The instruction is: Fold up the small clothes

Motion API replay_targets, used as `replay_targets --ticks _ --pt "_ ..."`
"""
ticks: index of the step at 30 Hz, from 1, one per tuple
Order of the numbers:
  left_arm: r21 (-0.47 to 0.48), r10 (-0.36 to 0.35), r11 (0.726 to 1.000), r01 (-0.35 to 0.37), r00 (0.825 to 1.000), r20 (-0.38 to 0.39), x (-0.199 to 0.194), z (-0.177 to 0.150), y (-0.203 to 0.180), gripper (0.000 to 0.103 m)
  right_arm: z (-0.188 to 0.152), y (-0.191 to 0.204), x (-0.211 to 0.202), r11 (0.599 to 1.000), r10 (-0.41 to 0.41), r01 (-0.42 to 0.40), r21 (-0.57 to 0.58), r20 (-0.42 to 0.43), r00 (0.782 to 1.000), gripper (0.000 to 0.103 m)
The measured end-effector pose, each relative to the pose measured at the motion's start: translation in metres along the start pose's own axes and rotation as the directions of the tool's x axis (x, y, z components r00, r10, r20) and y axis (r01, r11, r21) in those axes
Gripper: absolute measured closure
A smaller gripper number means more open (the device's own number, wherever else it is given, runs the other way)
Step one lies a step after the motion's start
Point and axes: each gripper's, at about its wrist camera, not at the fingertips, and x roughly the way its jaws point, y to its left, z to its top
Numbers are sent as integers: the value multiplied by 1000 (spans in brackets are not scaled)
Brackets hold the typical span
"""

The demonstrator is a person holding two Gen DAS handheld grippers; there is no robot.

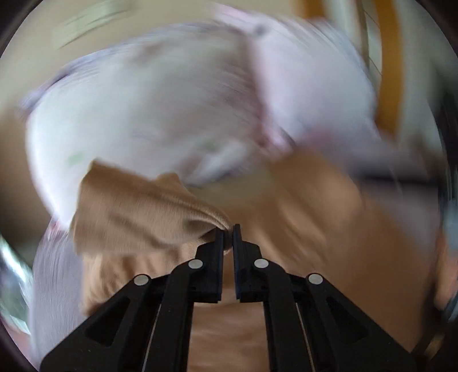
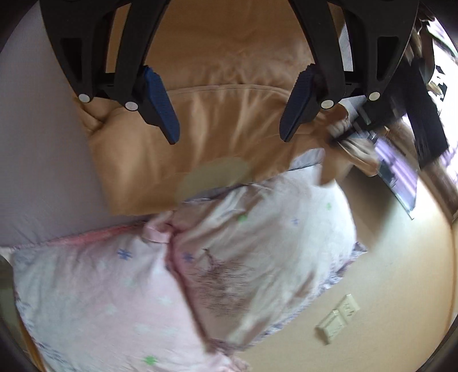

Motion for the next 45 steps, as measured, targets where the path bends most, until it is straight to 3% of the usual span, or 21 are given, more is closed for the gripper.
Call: replay_targets --ticks 1,2,3,5,8,12,15,17,19,21,22,25,28,30,32,34,36,37,41,43,45 --pt "124 15 992 -13 1000 -18 7 -12 -34 95 -1 -9 1 1000 -12 13 16 -13 1000 31" --pt "223 31 974 -26 999 -19 7 -29 -60 93 -1 -19 2 999 -21 22 32 -31 999 40" --pt "258 41 965 -35 999 -15 4 -39 -69 93 -2 -27 4 999 -30 32 41 -47 998 48" --pt "281 53 959 -45 998 -21 -8 -59 -73 84 -3 -38 8 998 -38 43 55 -76 996 55" --pt "215 55 976 -46 998 -36 -31 -79 -49 64 -4 -37 25 998 -25 32 52 -133 991 61" --pt "83 135 989 -126 985 -110 -46 -100 1 61 -8 1 49 997 -27 13 -76 -186 982 61" --pt "-2 143 989 -145 977 -160 -51 -114 24 56 -10 32 66 989 -36 3 -150 -220 975 59" --pt "-35 139 989 -147 975 -174 -53 -124 31 53 -9 37 83 991 -60 27 -128 -262 963 59" --pt "-59 130 988 -143 973 -189 -51 -128 36 52 -9 30 102 999 -22 8 -43 -315 949 60" --pt "-75 118 988 -134 975 -189 -52 -131 35 50 -9 26 118 998 60 -60 12 -337 940 96" --pt "-80 117 988 -134 975 -187 -52 -131 36 50 -6 26 117 998 60 -61 9 -312 948 96" --pt "-124 90 986 -114 978 -187 -49 -130 42 49 16 14 67 998 48 -46 44 -51 998 96" --pt "-170 62 981 -93 982 -179 -50 -134 48 48 18 -20 18 987 -60 39 155 134 989 96" --pt "-200 44 977 -79 984 -172 -48 -136 53 48 4 -49 7 955 -211 184 233 94 973 90" --pt "-224 31 972 -69 985 -170 -48 -135 56 48 -13 -74 7 928 -264 261 268 -26 964 79" --pt "-261 8 964 -48 988 -154 -54 -138 60 48 -31 -91 -13 920 -229 230 316 -40 972 65" --pt "-312 -44 950 8 993 -108 -69 -145 67 48 -48 -95 -55 936 -214 191 296 49 976 36" --pt "-344 -78 938 46 994 -81 -76 -149 73 47 -60 -93 -81 953 -197 164 254 113 974 31" --pt "-496 -197 849 181 980 19 -109 -182 98 42 -89 -89 -131 977 -190 167 133 182 965 28" --pt "-558 -198 809 188 979 43 -118 -198 110 42 -87 -91 -135 974 -214 195 117 176 961 28" --pt "-588 -187 790 173 982 37 -121 -202 114 42 -67 -90 -130 975 -210 195 107 155 965 34"
